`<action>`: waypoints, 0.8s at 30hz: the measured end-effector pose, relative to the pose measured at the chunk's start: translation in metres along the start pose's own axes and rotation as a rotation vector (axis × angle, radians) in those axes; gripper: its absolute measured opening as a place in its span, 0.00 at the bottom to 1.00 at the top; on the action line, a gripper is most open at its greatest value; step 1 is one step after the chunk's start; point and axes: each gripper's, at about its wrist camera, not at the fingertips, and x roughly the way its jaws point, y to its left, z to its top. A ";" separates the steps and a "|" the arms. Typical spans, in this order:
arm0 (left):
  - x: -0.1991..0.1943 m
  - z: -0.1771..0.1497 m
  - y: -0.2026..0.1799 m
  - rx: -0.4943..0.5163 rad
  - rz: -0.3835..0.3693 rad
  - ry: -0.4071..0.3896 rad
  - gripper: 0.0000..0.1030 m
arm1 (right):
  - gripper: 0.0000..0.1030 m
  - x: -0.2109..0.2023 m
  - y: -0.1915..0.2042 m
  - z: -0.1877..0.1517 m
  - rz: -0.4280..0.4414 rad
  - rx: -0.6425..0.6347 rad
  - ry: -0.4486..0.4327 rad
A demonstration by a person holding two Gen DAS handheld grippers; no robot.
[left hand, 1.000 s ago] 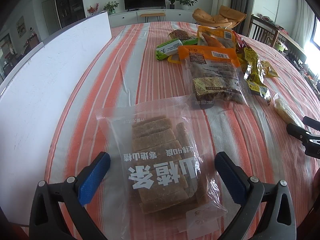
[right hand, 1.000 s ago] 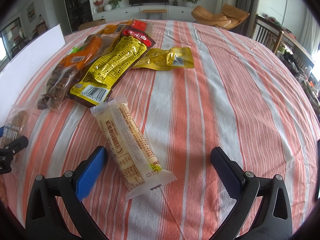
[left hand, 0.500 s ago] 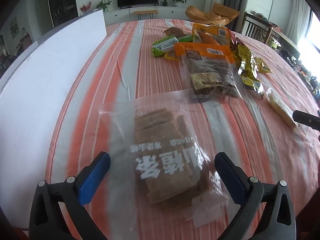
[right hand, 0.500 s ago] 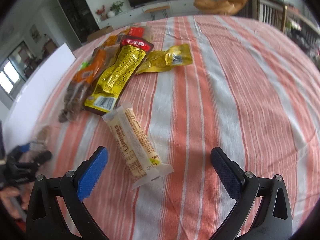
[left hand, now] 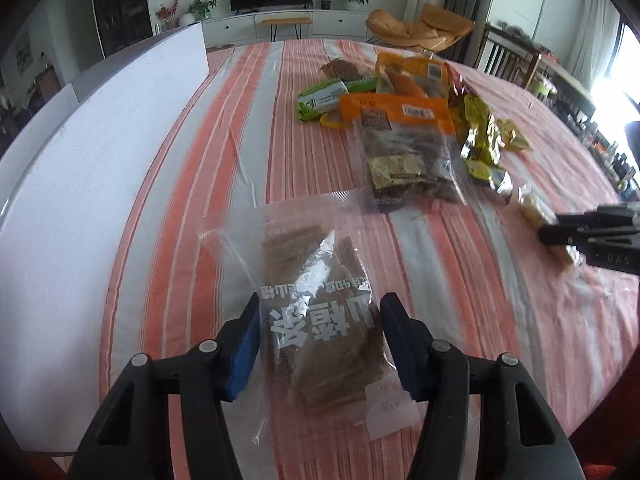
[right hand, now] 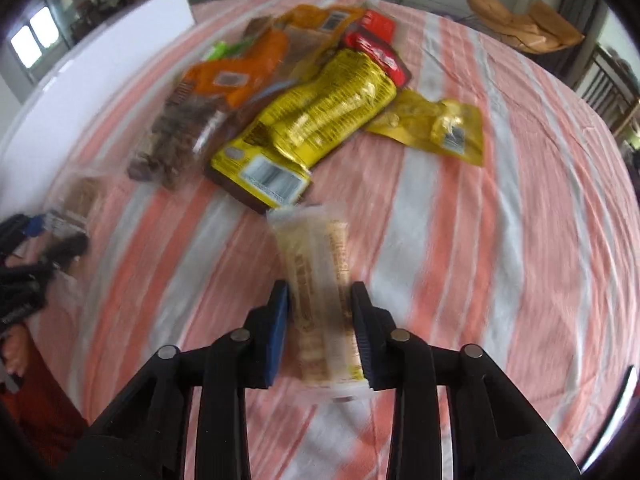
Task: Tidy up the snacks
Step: 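Lift the hawthorn bag with the left tool while the right tool grasps the cream snack bar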
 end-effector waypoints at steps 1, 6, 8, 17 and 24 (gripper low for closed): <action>-0.004 -0.001 0.006 -0.025 -0.035 -0.012 0.51 | 0.31 -0.002 -0.002 -0.003 0.002 0.016 -0.002; -0.030 0.001 0.025 -0.120 -0.185 -0.049 0.20 | 0.31 -0.033 -0.008 -0.014 0.121 0.135 -0.061; -0.044 0.007 0.035 -0.179 -0.267 -0.073 0.20 | 0.31 -0.050 -0.001 -0.006 0.184 0.154 -0.102; -0.064 0.008 0.042 -0.103 -0.200 -0.112 0.26 | 0.31 -0.112 0.067 0.061 0.352 0.079 -0.300; -0.046 -0.003 0.005 0.012 0.011 -0.082 0.97 | 0.31 -0.111 0.062 0.034 0.416 0.101 -0.298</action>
